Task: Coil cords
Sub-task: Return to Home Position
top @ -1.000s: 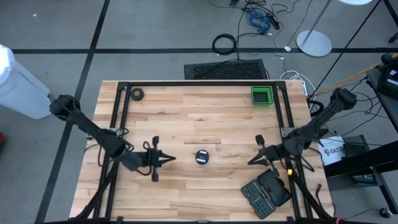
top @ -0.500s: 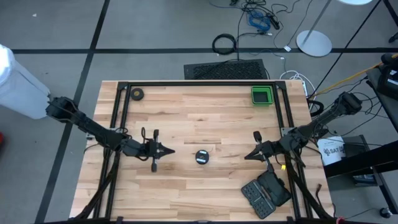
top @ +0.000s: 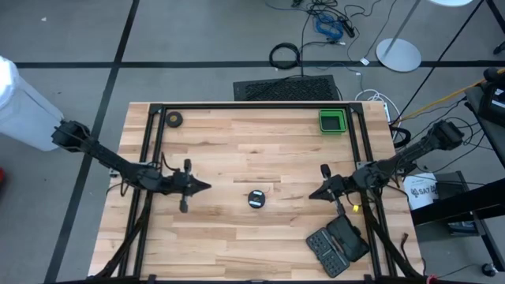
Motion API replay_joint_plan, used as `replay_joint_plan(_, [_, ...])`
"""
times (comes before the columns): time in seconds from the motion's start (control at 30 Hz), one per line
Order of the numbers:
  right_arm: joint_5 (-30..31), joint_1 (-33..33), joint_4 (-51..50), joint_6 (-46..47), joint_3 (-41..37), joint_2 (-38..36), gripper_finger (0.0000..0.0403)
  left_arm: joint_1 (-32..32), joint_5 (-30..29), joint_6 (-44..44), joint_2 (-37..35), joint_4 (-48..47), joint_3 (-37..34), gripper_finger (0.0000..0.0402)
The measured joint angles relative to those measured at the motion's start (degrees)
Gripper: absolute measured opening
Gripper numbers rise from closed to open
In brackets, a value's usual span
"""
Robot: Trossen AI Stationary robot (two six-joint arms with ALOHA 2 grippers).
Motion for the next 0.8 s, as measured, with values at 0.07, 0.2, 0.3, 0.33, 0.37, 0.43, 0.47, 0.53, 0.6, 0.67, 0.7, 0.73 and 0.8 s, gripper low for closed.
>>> replay_joint_plan(0.07, [0.0,-0.2,0.6,-0.8,0.0,0.0,0.0,0.0,0.0,0.0,-0.3,2.1,-1.3,0.0002])
replay_joint_plan(0.2, [0.0,-0.2,1.5,-2.5,0.0,-0.1,0.0,0.0,-0.1,0.3,-0.3,3.4,-2.3,0.0002])
replay_joint_plan(0.3, [0.0,-0.2,1.4,-2.6,0.0,-0.1,0.0,0.0,-0.2,1.7,-0.3,3.4,-2.3,0.0002])
replay_joint_plan(0.33, [0.0,-0.2,1.4,-2.6,0.0,-0.1,0.0,0.1,-0.3,2.2,-0.3,3.4,-2.3,0.0002])
replay_joint_plan(0.37, [0.0,-0.2,1.4,-2.6,0.0,-0.1,0.0,0.1,-0.3,2.8,-0.3,3.4,-2.3,0.0002])
replay_joint_plan(0.43, [0.0,-0.2,1.4,-2.5,0.0,-0.4,0.0,0.1,-0.3,3.5,-0.3,3.4,-2.3,0.0002])
replay_joint_plan(0.47, [0.0,-0.2,1.4,-2.6,0.0,-0.5,0.0,0.1,-0.3,3.5,-0.3,3.6,-2.5,0.0002])
replay_joint_plan(0.53, [0.0,-0.2,1.4,-2.9,0.0,-0.9,0.0,0.2,-0.6,3.4,-0.3,3.0,-3.1,0.0002])
replay_joint_plan(0.6, [0.0,-0.2,1.3,-3.4,0.0,-1.2,0.0,0.8,-0.6,3.2,-0.3,2.1,-3.1,0.0002])
replay_joint_plan(0.67, [0.0,-0.2,1.0,-3.6,0.0,-1.5,0.0,1.4,-0.6,3.1,-0.3,1.9,-3.1,0.0002])
replay_joint_plan(0.7, [0.0,-0.2,0.7,-3.7,0.0,-1.7,0.0,1.7,-0.6,3.1,-0.3,1.9,-3.1,0.0002])
replay_joint_plan(0.73, [-0.3,-0.2,0.6,-3.7,0.0,-1.8,0.0,2.1,-0.6,3.3,-0.3,1.9,-3.1,0.0002])
replay_joint_plan(0.8, [-1.4,-0.2,0.2,-4.1,0.0,-2.2,0.0,2.7,-0.6,3.6,-0.3,1.9,-3.1,0.0002])
